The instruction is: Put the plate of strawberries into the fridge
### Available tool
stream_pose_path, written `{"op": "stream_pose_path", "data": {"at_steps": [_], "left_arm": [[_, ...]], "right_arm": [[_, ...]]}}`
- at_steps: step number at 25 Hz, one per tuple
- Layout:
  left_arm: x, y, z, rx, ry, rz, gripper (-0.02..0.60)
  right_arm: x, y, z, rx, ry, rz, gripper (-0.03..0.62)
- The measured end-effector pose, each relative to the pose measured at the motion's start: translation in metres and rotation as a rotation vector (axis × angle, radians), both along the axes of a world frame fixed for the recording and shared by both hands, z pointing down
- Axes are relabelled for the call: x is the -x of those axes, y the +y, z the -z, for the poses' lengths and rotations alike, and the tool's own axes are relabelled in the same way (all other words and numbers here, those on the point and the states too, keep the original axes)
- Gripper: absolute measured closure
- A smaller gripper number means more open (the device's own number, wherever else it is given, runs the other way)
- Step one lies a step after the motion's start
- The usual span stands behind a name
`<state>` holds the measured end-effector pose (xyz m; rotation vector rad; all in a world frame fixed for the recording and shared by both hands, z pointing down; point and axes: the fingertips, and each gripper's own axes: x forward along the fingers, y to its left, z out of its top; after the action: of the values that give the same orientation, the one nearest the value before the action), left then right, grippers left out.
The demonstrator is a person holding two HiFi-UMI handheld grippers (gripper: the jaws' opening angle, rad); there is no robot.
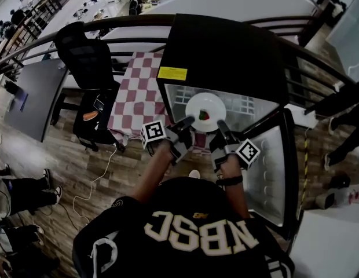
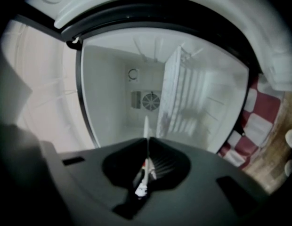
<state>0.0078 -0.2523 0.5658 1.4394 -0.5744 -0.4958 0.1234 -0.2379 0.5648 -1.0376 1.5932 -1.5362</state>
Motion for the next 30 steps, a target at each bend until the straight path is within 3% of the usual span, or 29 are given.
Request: {"op": "stream_pose_path", "data": {"at_steps": [14,30], "left_arm": [[-0.009,-0.033,-0.021,0.040,-0.056,0.002,0.555],[-0.019,-0.048,-0.033,0.085,-0.064,0.025,0.555]], "right_arm": [[-0.010,-0.029,-0.016,0.058,0.012,-0.020,0.562],[-0.019,-0.042,-0.027,0.099,0.018,-0.021,0.562]]}}
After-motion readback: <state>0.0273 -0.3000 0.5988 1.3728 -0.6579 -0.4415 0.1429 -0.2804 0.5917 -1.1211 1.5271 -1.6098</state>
